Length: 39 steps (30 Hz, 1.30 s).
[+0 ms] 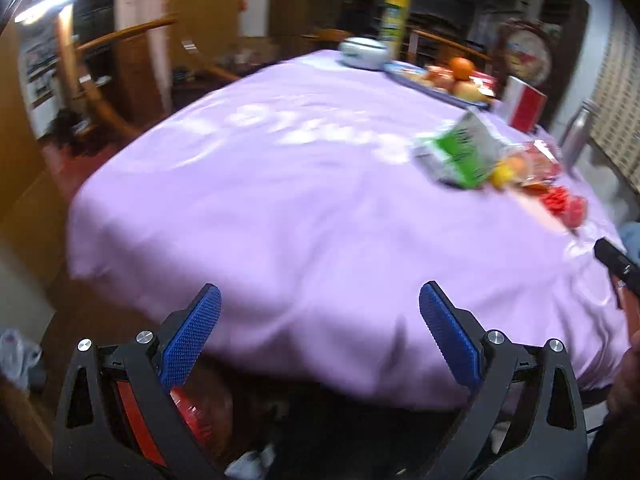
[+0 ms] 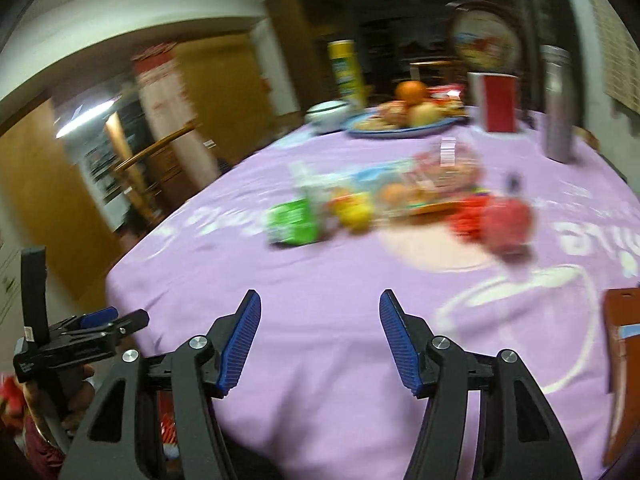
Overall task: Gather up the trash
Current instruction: 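Return both tools to the table above the remaining trash, then grasp the green-and-white milk carton with the left tool while the right tool grasps the clear ball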
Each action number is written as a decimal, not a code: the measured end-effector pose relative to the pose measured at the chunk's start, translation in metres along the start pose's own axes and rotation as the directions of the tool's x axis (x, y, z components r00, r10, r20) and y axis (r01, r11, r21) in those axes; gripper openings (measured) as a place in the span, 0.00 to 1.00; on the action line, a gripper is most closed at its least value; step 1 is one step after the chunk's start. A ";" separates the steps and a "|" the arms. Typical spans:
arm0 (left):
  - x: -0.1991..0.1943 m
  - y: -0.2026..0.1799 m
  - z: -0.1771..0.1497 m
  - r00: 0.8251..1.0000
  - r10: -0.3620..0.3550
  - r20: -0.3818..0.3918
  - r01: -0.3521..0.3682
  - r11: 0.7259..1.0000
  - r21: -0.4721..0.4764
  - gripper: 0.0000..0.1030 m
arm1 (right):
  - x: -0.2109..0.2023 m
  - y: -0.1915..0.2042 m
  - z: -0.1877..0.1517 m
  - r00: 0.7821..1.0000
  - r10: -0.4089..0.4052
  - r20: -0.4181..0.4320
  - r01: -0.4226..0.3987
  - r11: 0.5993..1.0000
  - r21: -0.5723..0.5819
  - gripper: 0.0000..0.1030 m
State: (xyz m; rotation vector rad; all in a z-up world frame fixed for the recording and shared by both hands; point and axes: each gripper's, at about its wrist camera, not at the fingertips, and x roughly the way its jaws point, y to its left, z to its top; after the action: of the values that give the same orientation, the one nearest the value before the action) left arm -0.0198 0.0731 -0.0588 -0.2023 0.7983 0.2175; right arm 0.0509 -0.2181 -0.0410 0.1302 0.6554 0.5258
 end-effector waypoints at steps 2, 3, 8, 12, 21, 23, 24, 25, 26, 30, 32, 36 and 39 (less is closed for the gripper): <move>0.017 -0.022 0.021 0.999 -0.047 -0.002 0.047 0.998 0.033 0.93 | 0.001 -0.018 0.005 0.999 -0.041 0.015 0.041 0.999 0.027 0.60; 0.023 -0.035 0.030 0.998 -0.062 0.002 0.062 0.997 0.051 0.93 | 0.003 -0.023 0.007 0.998 -0.058 0.020 0.057 0.998 0.036 0.62; 0.052 -0.102 0.071 0.994 -0.106 0.020 0.101 0.982 0.157 0.93 | 0.010 -0.049 0.010 0.994 -0.105 0.027 0.103 0.992 0.078 0.65; 0.075 -0.143 0.092 0.993 -0.116 0.025 0.107 0.968 0.227 0.93 | 0.020 -0.056 0.014 0.992 -0.129 0.010 0.127 0.988 0.090 0.66; 0.126 -0.132 0.116 0.999 0.040 -0.004 -0.038 0.972 0.231 0.94 | 0.026 -0.074 0.020 0.998 -0.070 0.000 0.069 0.985 0.157 0.69; 0.114 -0.101 0.108 0.999 0.051 -0.003 -0.050 0.981 0.189 0.94 | 0.027 -0.077 0.021 0.999 -0.052 -0.001 0.051 0.983 0.175 0.70; 0.108 -0.089 0.104 0.998 0.059 0.001 -0.059 0.982 0.180 0.94 | 0.027 -0.078 0.021 0.999 -0.043 0.000 0.043 0.983 0.180 0.70; 0.103 -0.073 0.098 0.997 0.082 0.001 -0.081 0.982 0.172 0.94 | 0.028 -0.079 0.021 0.999 -0.033 0.002 0.032 0.983 0.181 0.70; 0.099 -0.064 0.095 0.996 0.093 -0.003 -0.091 0.982 0.165 0.94 | 0.028 -0.078 0.021 1.000 -0.028 0.002 0.027 0.983 0.180 0.70; 0.087 -0.044 0.087 0.999 0.024 -0.023 -0.021 0.994 0.110 0.93 | 0.029 -0.075 0.022 1.000 -0.023 0.004 0.022 0.986 0.166 0.71; 0.087 -0.053 0.088 0.999 -0.036 -0.023 0.038 0.992 0.117 0.93 | 0.029 -0.074 0.022 1.000 -0.027 0.002 0.027 0.987 0.159 0.72; 0.099 -0.074 0.097 0.999 -0.054 -0.005 0.054 0.989 0.140 0.94 | 0.027 -0.073 0.021 0.999 -0.036 0.010 0.034 0.986 0.163 0.74; 0.111 -0.081 0.105 1.000 -0.025 -0.007 0.025 0.991 0.135 0.94 | 0.027 -0.074 0.021 0.999 -0.033 0.008 0.031 0.986 0.164 0.74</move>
State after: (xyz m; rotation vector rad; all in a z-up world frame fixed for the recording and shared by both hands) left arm 0.1487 0.0359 -0.0601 -0.0854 0.8122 0.1389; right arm 0.1133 -0.2671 -0.0593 0.2770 0.6887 0.4394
